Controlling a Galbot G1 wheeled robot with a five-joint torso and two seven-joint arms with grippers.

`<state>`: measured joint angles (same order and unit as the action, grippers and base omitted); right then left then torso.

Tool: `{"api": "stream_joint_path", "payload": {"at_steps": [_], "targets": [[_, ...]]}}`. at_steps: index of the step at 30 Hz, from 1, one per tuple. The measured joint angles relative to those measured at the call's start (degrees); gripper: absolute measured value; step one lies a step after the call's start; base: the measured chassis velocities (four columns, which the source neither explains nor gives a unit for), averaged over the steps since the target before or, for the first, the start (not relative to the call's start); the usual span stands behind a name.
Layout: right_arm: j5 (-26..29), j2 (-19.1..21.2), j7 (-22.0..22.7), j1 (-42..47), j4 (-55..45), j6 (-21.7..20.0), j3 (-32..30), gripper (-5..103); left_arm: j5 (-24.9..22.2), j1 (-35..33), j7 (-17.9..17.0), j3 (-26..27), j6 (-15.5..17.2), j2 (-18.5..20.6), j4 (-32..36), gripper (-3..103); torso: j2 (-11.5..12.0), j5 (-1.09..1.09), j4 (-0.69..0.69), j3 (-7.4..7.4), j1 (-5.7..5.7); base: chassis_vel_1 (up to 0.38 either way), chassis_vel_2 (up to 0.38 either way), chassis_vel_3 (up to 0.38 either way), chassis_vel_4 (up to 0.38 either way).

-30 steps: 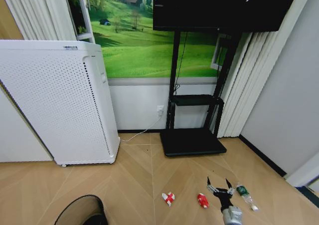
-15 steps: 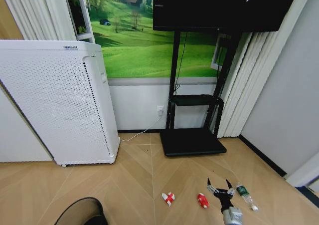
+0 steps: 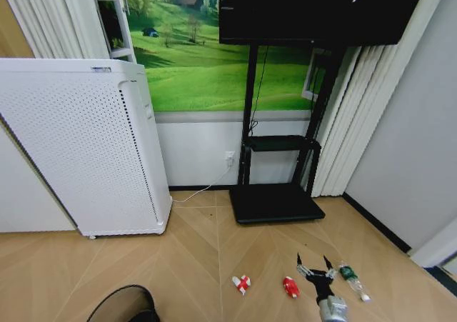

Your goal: Pick up the trash bin and place the garbage on the floor into it.

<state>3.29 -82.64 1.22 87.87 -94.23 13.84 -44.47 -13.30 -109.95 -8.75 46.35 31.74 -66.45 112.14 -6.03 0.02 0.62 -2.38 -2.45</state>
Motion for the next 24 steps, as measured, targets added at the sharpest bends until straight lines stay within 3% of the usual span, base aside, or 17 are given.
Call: {"api": "stream_joint_path", "payload": {"at_steps": [13, 16, 19, 24], "targets": [[-0.3, 0.1, 0.1, 0.0, 0.2, 0.4, -0.1, 100, 4.7, 1.5, -0.8, -0.5, -6.0, -0.3, -1.0, 33, 0.0, -0.07, 0.02, -0.01, 0.0, 0.0, 0.0, 0.0, 0.0], [-0.4, 0.0, 0.1, 0.0, 0.3, 0.6, -0.1, 100, 5.5, 1.8, -1.1, -0.5, -7.0, -0.3, -0.7, 28, 0.0, -0.02, 0.01, -0.01, 0.0, 0.0, 0.0, 0.0, 0.0], [-0.7, -0.2, 0.1, 0.0, 0.4, 1.0, 0.0, 100, 9.1, 2.9, -2.1, -0.5, -10.2, -0.5, -0.3, 18, 0.0, -0.05, 0.02, -0.01, 0.0, 0.0, 0.0, 0.0, 0.0], [-0.9, -0.3, 0.1, -0.1, 0.6, 1.2, 0.0, 100, 10.8, 3.6, -2.3, -0.4, -11.2, -0.8, 0.7, 7, 0.0, -0.04, 0.02, -0.01, -0.01, 0.0, 0.0, 0.0, 0.0]]}}
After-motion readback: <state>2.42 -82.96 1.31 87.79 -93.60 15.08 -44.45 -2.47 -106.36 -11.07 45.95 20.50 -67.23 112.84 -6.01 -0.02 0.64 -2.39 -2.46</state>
